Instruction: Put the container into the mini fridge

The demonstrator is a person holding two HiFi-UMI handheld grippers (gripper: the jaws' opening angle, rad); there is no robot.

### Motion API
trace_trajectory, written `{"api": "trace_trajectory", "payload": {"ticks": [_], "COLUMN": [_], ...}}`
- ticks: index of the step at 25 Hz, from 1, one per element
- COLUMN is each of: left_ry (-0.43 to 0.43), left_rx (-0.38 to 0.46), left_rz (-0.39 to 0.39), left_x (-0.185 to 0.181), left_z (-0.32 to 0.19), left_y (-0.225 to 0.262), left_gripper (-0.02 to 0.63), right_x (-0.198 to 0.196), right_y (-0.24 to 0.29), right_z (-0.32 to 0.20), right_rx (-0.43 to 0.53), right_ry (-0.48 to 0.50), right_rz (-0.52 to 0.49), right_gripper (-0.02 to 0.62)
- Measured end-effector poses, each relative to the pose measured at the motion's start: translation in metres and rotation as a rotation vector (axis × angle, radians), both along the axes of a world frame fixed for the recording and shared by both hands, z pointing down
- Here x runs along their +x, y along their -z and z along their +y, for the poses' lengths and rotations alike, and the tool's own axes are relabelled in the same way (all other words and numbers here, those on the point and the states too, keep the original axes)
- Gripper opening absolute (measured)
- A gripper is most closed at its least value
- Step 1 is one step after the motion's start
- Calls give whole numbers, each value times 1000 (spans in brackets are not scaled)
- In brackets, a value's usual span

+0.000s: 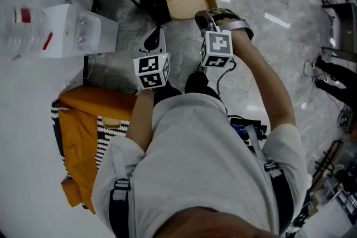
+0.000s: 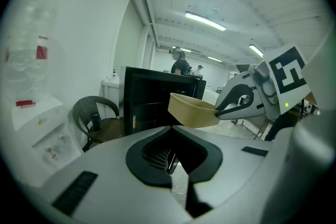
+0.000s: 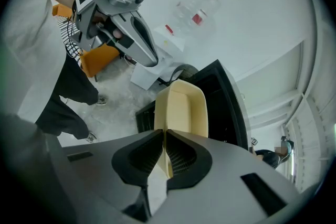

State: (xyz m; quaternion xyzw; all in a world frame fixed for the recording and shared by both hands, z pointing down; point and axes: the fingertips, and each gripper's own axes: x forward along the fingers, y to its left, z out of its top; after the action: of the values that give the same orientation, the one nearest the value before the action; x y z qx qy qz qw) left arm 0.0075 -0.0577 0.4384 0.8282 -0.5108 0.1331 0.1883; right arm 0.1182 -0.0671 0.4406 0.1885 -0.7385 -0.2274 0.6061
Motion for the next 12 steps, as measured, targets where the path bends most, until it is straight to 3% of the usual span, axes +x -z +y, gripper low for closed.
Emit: {"api": "trace_trajectory", "payload": {"ticks": [7, 12], "left_ry": [120, 154], "left_rx": [-1, -10], "left_rz": [-47, -65], "left_x": [62, 81], "left_z": [15, 35], "left_y": [-14, -16], "left_gripper": [12, 12], "right_x": [46, 59], "right_y": [-21, -31], "right_z": [6, 19], "right_rx": [-14, -23], "right_ry": [143, 182], "right_rz": [-28, -55], "right_gripper": [52, 52]}}
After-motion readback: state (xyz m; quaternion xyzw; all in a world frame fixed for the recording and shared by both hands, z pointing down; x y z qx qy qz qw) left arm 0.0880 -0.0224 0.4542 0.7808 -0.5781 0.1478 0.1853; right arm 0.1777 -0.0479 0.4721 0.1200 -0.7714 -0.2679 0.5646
